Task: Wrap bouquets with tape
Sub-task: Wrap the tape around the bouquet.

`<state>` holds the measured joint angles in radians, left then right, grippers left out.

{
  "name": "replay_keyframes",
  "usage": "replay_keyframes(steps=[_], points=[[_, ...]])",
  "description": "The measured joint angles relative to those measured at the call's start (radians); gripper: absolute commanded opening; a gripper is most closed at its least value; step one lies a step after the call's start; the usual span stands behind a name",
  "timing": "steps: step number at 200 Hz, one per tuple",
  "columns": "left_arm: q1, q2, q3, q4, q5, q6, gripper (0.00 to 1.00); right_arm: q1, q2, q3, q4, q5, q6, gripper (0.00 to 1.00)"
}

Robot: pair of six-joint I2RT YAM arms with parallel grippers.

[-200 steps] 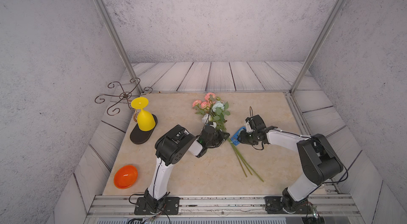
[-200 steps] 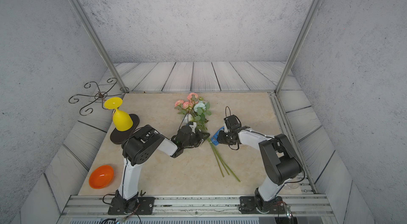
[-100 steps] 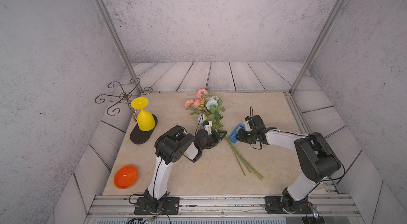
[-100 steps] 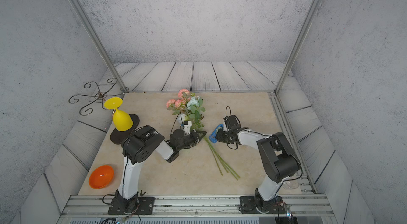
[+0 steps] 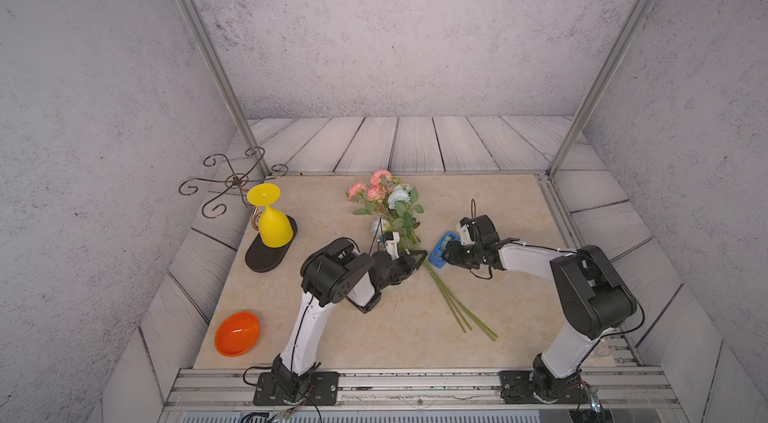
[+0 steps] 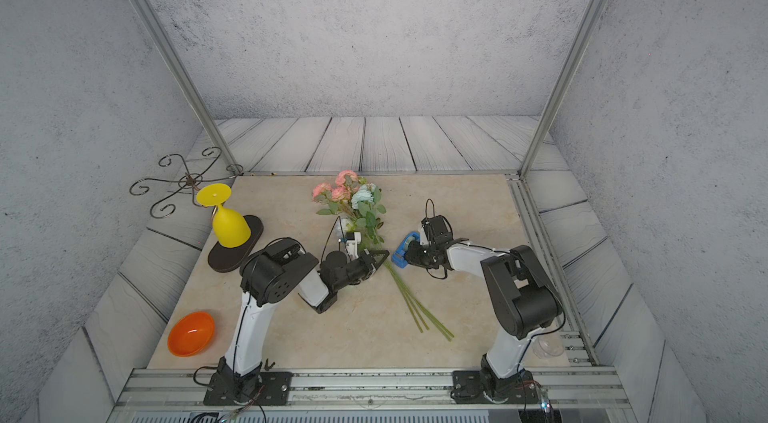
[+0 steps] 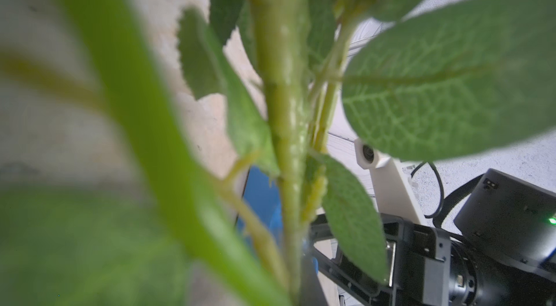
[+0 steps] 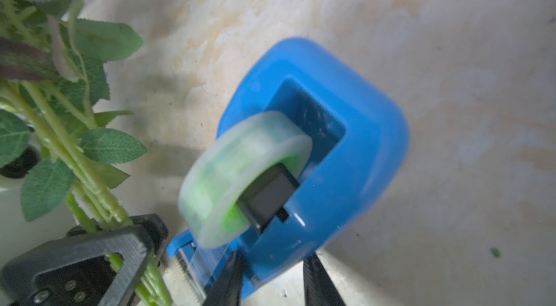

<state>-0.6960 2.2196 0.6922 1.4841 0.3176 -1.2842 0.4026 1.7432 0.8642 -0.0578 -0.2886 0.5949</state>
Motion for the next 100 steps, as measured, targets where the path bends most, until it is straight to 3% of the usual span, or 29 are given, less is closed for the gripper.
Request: replay_keyframes(steps=[100], points=[[0.023, 0.039, 0.018, 0.054, 0.037, -0.033, 0.00, -0.007, 0.000, 0.063, -0.080, -0.016, -0.005, 0.36]])
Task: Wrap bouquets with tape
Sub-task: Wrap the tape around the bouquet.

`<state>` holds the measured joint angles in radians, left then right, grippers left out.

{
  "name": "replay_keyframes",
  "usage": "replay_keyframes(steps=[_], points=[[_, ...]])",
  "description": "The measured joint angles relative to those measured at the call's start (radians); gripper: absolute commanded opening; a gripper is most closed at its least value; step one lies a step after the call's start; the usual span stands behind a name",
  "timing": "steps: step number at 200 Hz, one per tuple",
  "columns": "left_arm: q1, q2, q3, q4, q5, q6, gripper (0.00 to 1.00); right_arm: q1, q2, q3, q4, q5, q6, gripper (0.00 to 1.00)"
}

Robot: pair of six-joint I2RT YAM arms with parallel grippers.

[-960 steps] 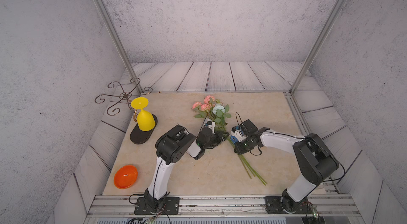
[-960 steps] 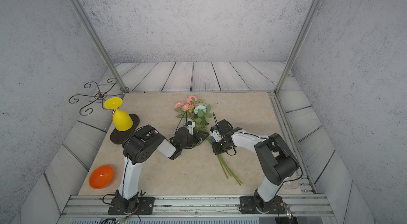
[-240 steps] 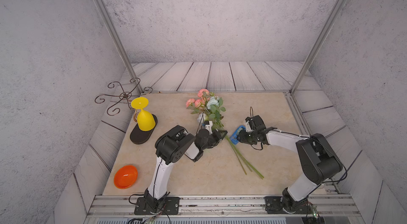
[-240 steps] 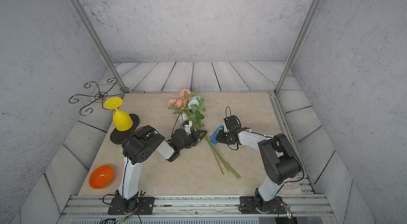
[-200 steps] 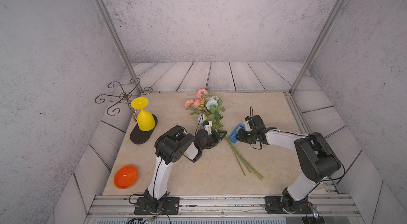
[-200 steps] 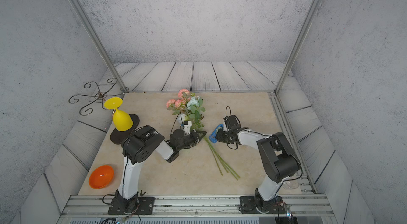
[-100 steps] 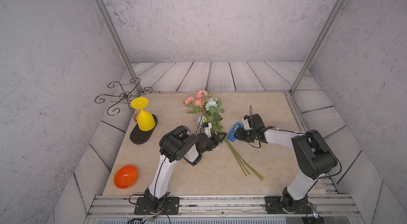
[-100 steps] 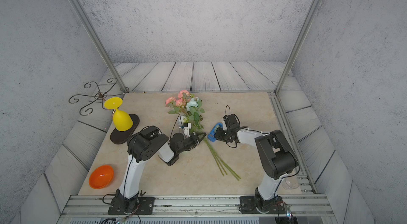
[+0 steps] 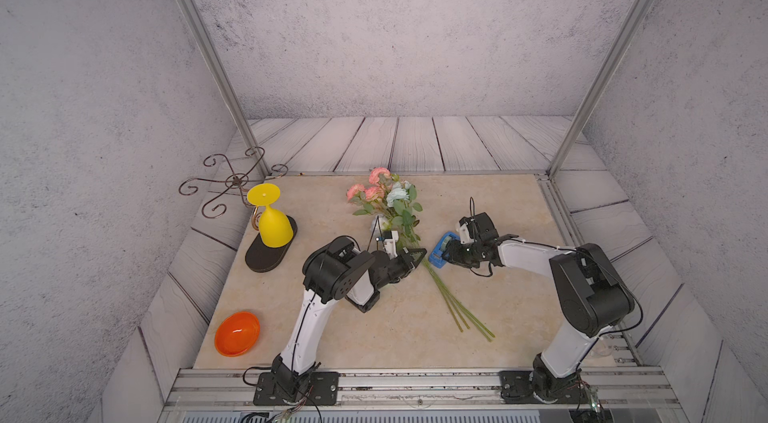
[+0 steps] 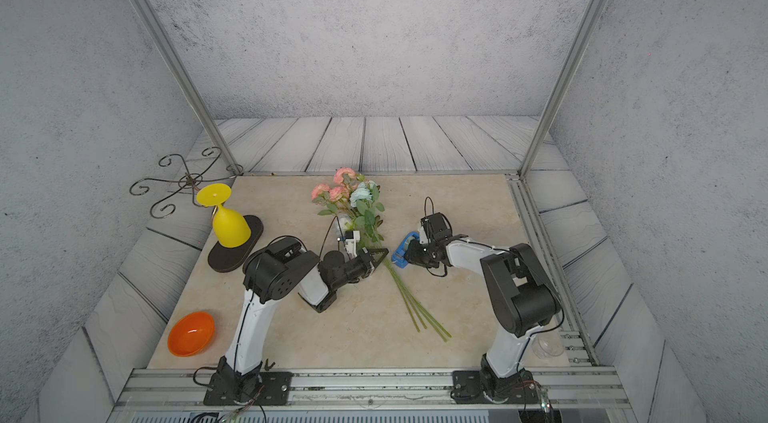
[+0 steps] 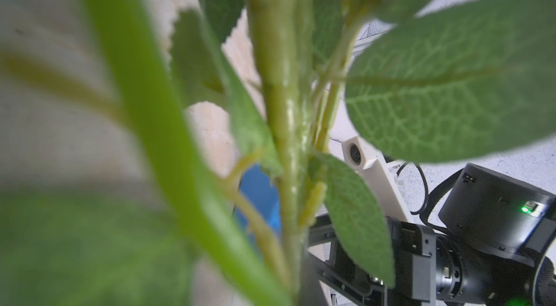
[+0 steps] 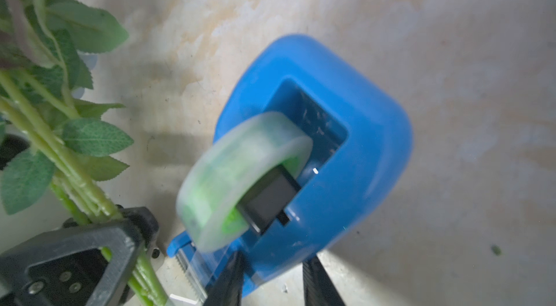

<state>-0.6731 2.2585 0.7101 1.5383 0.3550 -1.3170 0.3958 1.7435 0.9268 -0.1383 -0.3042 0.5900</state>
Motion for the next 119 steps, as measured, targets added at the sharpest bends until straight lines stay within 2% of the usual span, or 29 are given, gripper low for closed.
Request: replay_keyframes(steps=[39, 80, 101, 119], points=[[0.002, -0.010, 0.005, -0.025, 0.001, -0.008, 0.00, -0.006, -0.018, 0.002, -0.066, 0.013, -0.006, 0.53], [0.004, -0.010, 0.015, -0.040, 0.014, -0.009, 0.00, -0.010, -0.049, 0.003, -0.194, -0.002, -0.066, 0.57], [0.004, -0.011, 0.016, -0.043, 0.016, -0.009, 0.00, -0.019, -0.106, -0.027, -0.203, -0.074, -0.083, 0.63], [0.005, -0.011, 0.016, -0.043, 0.016, -0.010, 0.00, -0.026, -0.151, -0.047, -0.180, -0.194, -0.100, 0.68]])
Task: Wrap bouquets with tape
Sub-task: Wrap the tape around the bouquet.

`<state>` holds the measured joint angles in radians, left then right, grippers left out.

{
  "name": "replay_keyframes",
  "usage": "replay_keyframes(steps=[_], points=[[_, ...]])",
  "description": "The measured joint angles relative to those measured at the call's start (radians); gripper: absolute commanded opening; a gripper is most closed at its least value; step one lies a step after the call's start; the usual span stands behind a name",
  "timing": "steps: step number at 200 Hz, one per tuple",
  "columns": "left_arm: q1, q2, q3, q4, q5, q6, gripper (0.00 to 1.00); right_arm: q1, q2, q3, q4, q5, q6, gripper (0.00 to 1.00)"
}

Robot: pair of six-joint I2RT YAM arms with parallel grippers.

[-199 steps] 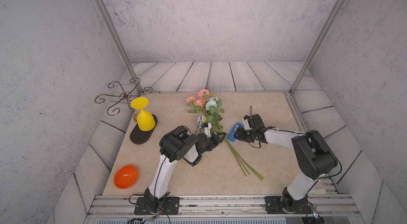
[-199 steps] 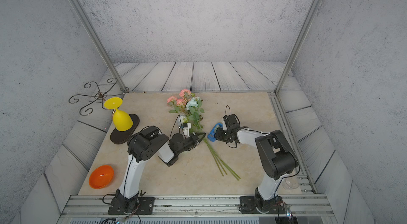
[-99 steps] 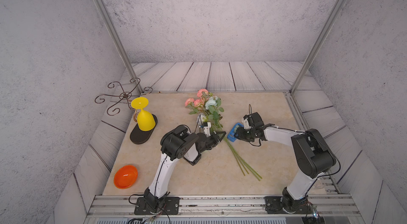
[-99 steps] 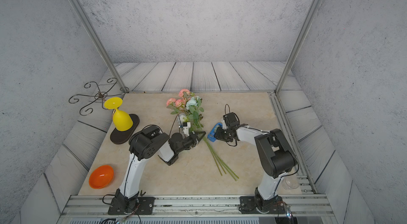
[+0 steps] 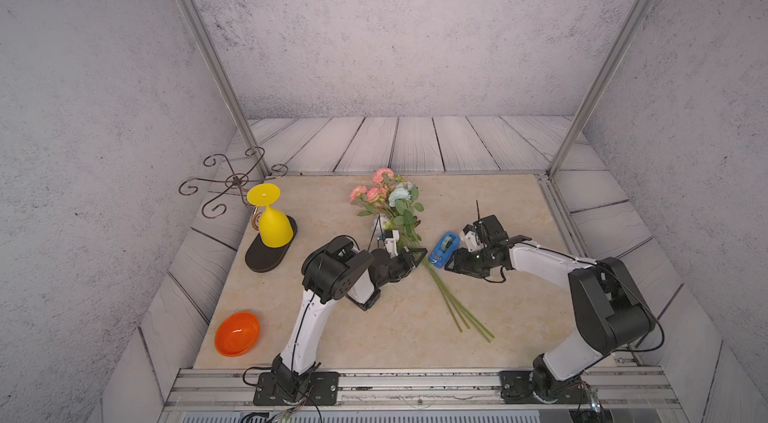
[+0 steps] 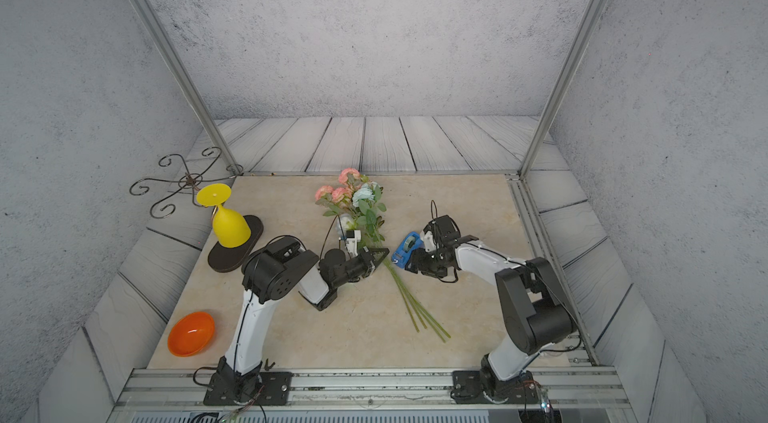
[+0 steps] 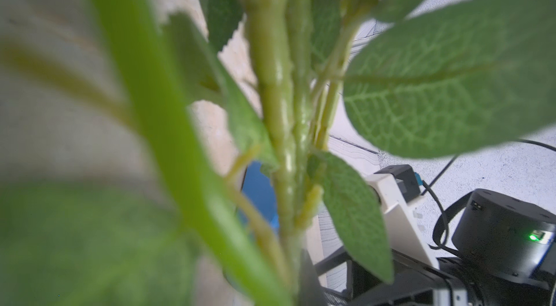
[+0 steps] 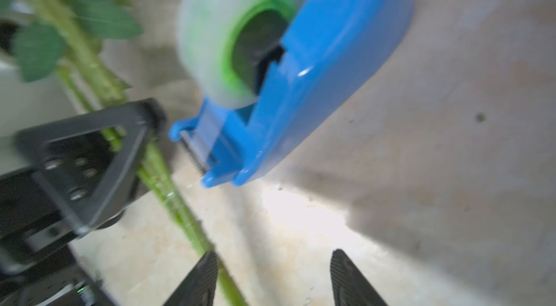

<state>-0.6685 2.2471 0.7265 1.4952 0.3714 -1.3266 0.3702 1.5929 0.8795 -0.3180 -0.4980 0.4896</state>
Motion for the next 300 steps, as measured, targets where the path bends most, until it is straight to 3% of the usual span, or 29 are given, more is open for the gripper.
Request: replay_keyframes(steps=[26, 69, 136, 163, 182, 189, 248, 287, 300], points=[[0.000, 0.000, 0.002, 0.001, 0.002, -0.004, 0.00, -0.001, 0.047, 0.012, 0.051, -0.122, -0.049, 0.68], [0.003, 0.001, 0.005, 0.000, 0.007, -0.013, 0.00, 0.003, 0.134, -0.001, 0.099, -0.198, -0.119, 0.68], [0.006, 0.002, 0.009, -0.003, 0.010, -0.024, 0.00, 0.024, 0.195, 0.001, 0.145, -0.265, -0.181, 0.48], [0.006, 0.002, 0.011, -0.005, 0.006, -0.025, 0.00, 0.037, 0.210, 0.000, 0.165, -0.260, -0.172, 0.33], [0.006, 0.002, 0.013, -0.010, 0.002, -0.025, 0.00, 0.044, 0.211, -0.008, 0.177, -0.254, -0.170, 0.06], [0.006, 0.002, 0.015, -0.013, -0.001, -0.026, 0.00, 0.047, 0.211, -0.010, 0.182, -0.263, -0.182, 0.00], [0.010, 0.002, 0.021, -0.023, 0.000, -0.037, 0.00, 0.068, 0.191, 0.036, 0.088, -0.187, -0.267, 0.00], [0.006, 0.003, 0.044, -0.056, 0.017, -0.048, 0.14, 0.084, 0.181, 0.111, -0.067, -0.073, -0.330, 0.00], [0.006, 0.001, 0.047, -0.066, 0.018, -0.041, 0.24, 0.092, 0.181, 0.147, -0.126, -0.035, -0.342, 0.00]])
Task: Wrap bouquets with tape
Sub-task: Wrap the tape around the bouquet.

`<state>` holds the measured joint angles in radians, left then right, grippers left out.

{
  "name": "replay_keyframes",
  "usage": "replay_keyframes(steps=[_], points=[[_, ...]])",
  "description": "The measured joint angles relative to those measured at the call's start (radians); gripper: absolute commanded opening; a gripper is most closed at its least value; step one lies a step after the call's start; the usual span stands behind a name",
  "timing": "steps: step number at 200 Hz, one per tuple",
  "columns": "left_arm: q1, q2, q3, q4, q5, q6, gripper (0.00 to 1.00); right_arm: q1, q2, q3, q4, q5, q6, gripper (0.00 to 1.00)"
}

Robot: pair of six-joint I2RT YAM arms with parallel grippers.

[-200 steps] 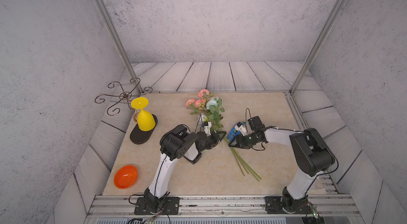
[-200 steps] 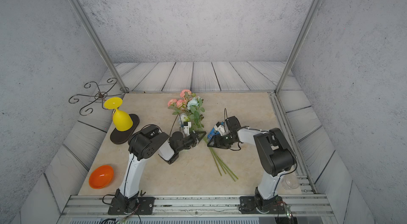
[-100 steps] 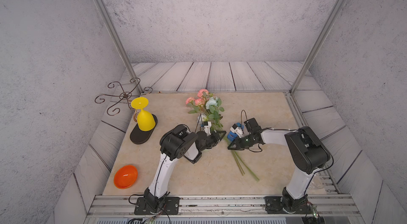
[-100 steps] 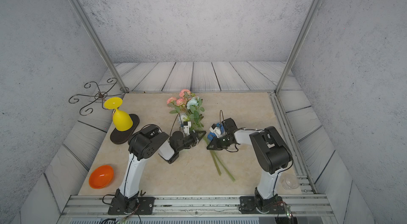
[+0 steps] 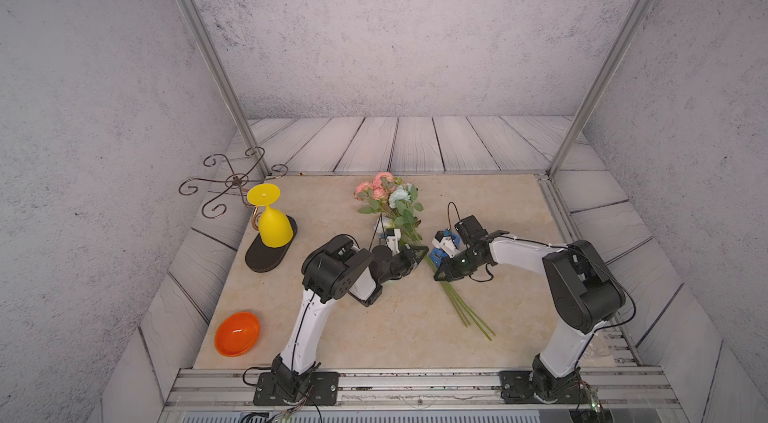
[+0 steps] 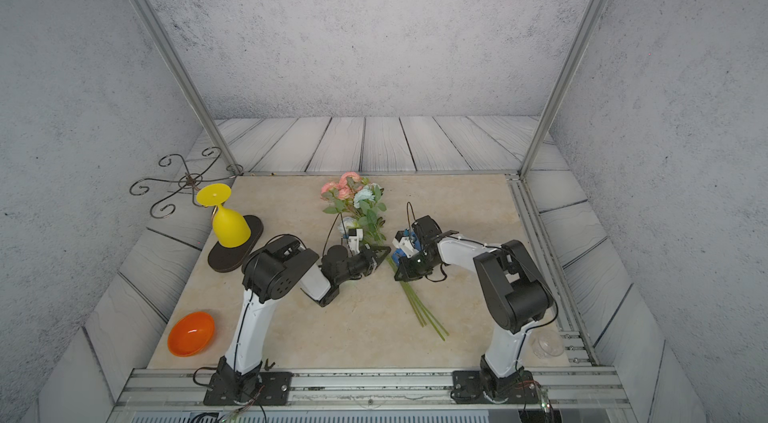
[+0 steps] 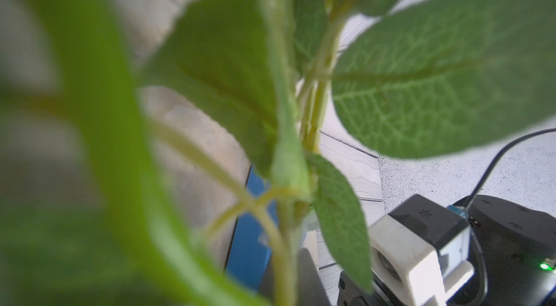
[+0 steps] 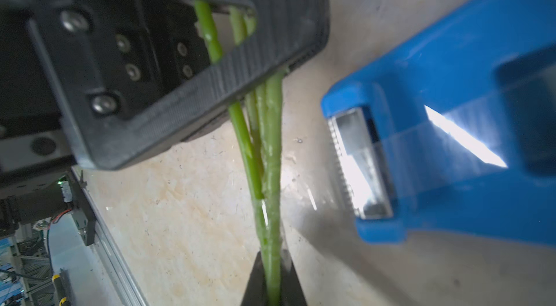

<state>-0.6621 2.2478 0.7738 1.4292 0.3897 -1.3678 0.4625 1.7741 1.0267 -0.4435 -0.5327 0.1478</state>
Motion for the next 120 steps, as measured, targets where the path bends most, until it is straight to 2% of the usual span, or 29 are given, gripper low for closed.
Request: replay_keyframes(steps=[27, 46, 86, 120], points=[[0.005, -0.042, -0.015, -0.079, -0.006, 0.026, 0.48, 0.015, 0.000, 0.058, -0.104, 0.119, -0.016, 0.00], [0.010, -0.108, -0.032, -0.206, -0.021, 0.042, 0.57, 0.032, 0.000, 0.078, -0.153, 0.190, -0.030, 0.00], [0.010, -0.225, 0.029, -0.550, -0.027, 0.103, 0.59, 0.109, 0.000, 0.121, -0.211, 0.330, -0.066, 0.00], [0.010, -0.249, 0.103, -0.725, -0.029, 0.091, 0.59, 0.179, 0.000, 0.150, -0.201, 0.447, -0.087, 0.00]])
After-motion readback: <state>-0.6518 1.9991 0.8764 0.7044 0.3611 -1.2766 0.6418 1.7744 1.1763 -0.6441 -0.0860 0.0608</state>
